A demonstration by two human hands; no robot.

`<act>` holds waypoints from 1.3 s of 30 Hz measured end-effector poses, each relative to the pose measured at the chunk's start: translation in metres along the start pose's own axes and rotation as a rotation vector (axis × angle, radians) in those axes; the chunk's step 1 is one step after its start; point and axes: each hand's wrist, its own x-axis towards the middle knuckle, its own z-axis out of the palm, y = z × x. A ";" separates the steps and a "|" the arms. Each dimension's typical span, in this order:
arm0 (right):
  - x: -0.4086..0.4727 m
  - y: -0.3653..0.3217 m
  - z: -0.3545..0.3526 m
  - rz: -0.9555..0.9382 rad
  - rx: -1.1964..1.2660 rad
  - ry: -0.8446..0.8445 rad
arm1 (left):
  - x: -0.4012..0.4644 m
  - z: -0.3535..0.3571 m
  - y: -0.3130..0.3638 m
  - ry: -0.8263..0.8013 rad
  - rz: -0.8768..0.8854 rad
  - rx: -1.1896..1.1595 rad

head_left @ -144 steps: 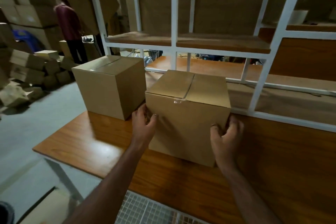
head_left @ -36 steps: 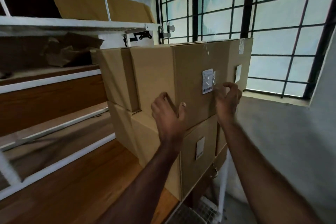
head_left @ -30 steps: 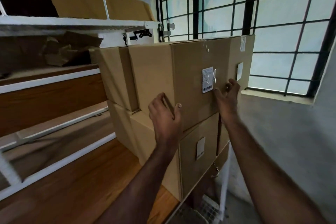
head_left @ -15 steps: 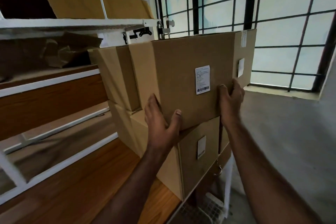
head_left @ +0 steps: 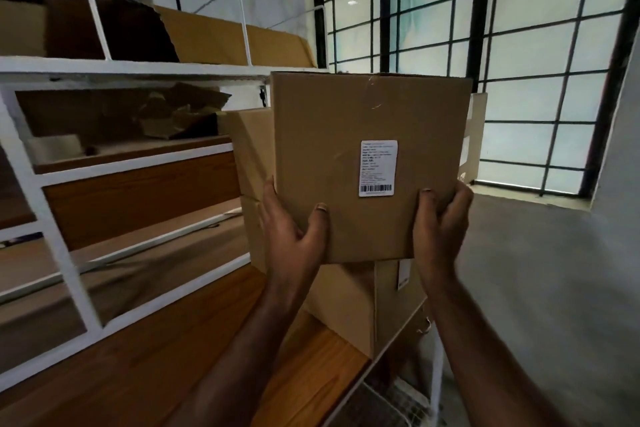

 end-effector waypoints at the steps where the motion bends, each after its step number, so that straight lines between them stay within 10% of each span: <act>1: -0.013 -0.012 0.002 0.004 0.008 0.000 | -0.003 -0.016 0.005 0.023 0.018 0.013; 19: -0.327 -0.094 0.113 0.113 0.080 -0.565 | -0.134 -0.346 -0.026 0.456 -0.276 0.335; 39: -0.349 -0.037 0.165 0.216 -0.045 -0.821 | -0.149 -0.360 -0.076 0.612 -0.552 0.516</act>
